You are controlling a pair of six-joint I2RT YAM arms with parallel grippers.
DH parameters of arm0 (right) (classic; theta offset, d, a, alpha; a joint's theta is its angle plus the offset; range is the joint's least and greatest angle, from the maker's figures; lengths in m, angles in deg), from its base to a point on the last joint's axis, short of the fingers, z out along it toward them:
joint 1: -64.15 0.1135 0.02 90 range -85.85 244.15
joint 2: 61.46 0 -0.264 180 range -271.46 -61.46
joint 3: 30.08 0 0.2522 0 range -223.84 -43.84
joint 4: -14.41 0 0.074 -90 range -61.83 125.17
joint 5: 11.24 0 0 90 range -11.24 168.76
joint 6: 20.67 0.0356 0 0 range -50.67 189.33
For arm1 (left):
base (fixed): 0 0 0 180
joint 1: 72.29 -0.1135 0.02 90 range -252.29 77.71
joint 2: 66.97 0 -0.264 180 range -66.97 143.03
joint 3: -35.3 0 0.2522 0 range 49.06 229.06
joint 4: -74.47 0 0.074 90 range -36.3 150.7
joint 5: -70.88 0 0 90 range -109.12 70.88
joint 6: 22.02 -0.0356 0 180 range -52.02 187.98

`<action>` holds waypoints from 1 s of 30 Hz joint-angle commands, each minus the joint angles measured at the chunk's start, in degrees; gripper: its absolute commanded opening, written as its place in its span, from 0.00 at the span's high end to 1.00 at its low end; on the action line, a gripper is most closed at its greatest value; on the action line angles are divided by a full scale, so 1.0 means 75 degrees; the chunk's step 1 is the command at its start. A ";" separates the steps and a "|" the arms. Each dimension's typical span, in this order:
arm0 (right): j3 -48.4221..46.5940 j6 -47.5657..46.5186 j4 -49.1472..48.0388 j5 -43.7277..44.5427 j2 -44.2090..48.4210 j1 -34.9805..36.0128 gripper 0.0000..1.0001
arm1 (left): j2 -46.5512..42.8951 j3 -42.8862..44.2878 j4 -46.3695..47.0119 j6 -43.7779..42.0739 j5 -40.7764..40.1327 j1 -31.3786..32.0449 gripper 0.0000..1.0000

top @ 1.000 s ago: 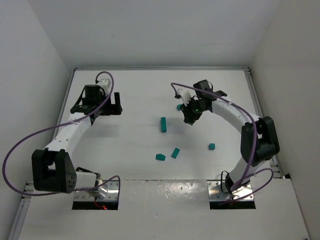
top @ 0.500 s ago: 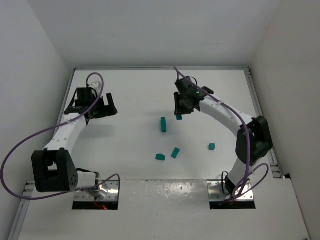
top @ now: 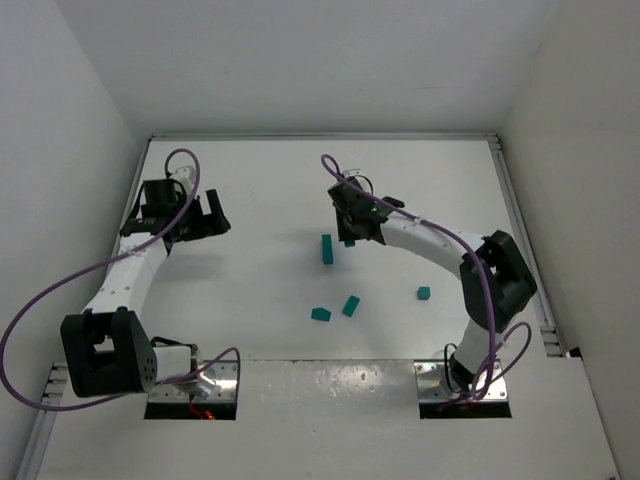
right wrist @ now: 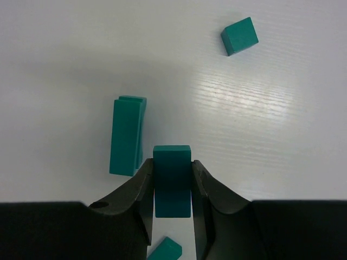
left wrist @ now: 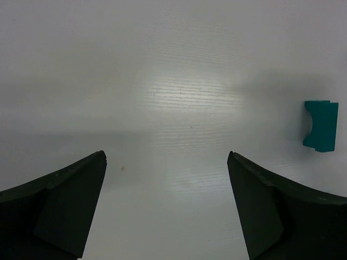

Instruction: Build the wood block tower

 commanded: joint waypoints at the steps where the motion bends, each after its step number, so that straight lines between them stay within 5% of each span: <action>1: 0.0094 0.0249 -0.0582 0.0624 0.0168 0.0240 1.00 | -0.0357 -0.0154 -0.0033 0.0035 0.0046 -0.0085 0.00; 18: -0.0117 0.0825 -0.1120 0.0753 -0.0394 0.1259 1.00 | -0.0428 -0.0225 -0.0033 0.0105 -0.0047 -0.0155 0.00; 30: -0.0421 0.0614 -0.1156 0.0847 -0.0770 0.1166 1.00 | -0.0569 -0.0295 -0.0033 0.0105 0.0093 -0.0225 0.00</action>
